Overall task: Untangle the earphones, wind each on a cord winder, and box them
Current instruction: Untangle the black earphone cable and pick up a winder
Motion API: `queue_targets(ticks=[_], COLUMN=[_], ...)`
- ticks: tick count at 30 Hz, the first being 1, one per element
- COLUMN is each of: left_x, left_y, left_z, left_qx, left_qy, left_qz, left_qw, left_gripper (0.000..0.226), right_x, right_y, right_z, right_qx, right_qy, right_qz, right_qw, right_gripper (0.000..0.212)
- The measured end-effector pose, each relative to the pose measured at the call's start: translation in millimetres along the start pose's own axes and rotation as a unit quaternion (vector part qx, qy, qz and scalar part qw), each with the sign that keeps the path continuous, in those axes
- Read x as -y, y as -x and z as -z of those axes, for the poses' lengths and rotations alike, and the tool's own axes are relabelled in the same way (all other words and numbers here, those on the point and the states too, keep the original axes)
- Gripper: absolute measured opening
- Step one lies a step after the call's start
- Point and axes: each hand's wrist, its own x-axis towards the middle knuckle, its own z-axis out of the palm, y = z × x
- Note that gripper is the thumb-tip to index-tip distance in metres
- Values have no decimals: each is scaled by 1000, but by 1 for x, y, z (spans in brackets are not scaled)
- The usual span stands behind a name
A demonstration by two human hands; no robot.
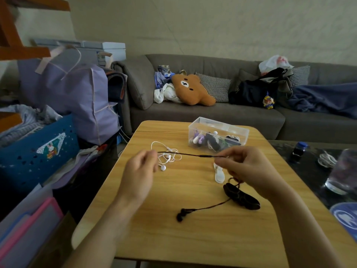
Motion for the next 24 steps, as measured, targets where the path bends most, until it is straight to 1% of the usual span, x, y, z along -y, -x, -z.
queue_targets(ticks=[2, 4, 6, 9, 10, 13, 14, 15, 17, 18, 20, 21, 22, 24], left_x=[8, 13, 15, 17, 19, 21, 21, 20, 18, 18, 18, 17, 17, 17], left_y=[-9, -15, -18, -21, -22, -25, -25, -24, -23, -23, -22, -21, -21, -20], left_z=[8, 14, 16, 19, 20, 25, 26, 27, 29, 29, 27, 25, 23, 18], left_qx=[-83, -151, -199, -255, -266, -282, -289, -298, -312, -313, -304, -298, -294, -287], left_qy=[4, 5, 20, 62, 82, 113, 122, 131, 141, 142, 129, 120, 112, 100], left_qz=[23, 42, 58, 91, 103, 136, 142, 147, 154, 154, 148, 142, 136, 124], left_qw=[996, 988, 978, 961, 955, 943, 939, 934, 927, 926, 932, 936, 939, 945], left_gripper=[39, 40, 41, 41, 41, 40, 39, 37, 33, 32, 34, 35, 36, 37], right_x=[-2, -5, -7, -7, -7, -4, -4, -4, -3, -2, -2, -2, -3, -4], right_y=[1, 1, 1, 0, 0, 2, 4, 5, 9, 11, 11, 8, 5, -1], right_z=[10, 16, 16, 15, 15, 20, 24, 27, 32, 32, 31, 29, 27, 26], right_qx=[4, 3, 5, 22, 36, 88, 96, 100, 94, 82, 38, 13, -14, -86], right_qy=[-72, -89, -86, -109, -143, -278, -282, -252, -122, -52, 37, 66, 86, 84], right_qz=[-8, -2, 7, -5, -21, -61, -58, -50, -37, -40, -44, -44, -47, -47], right_qw=[997, 996, 996, 994, 989, 955, 953, 961, 987, 995, 998, 997, 995, 992], right_gripper=[29, 32, 31, 31, 31, 21, 19, 20, 28, 30, 24, 22, 27, 44])
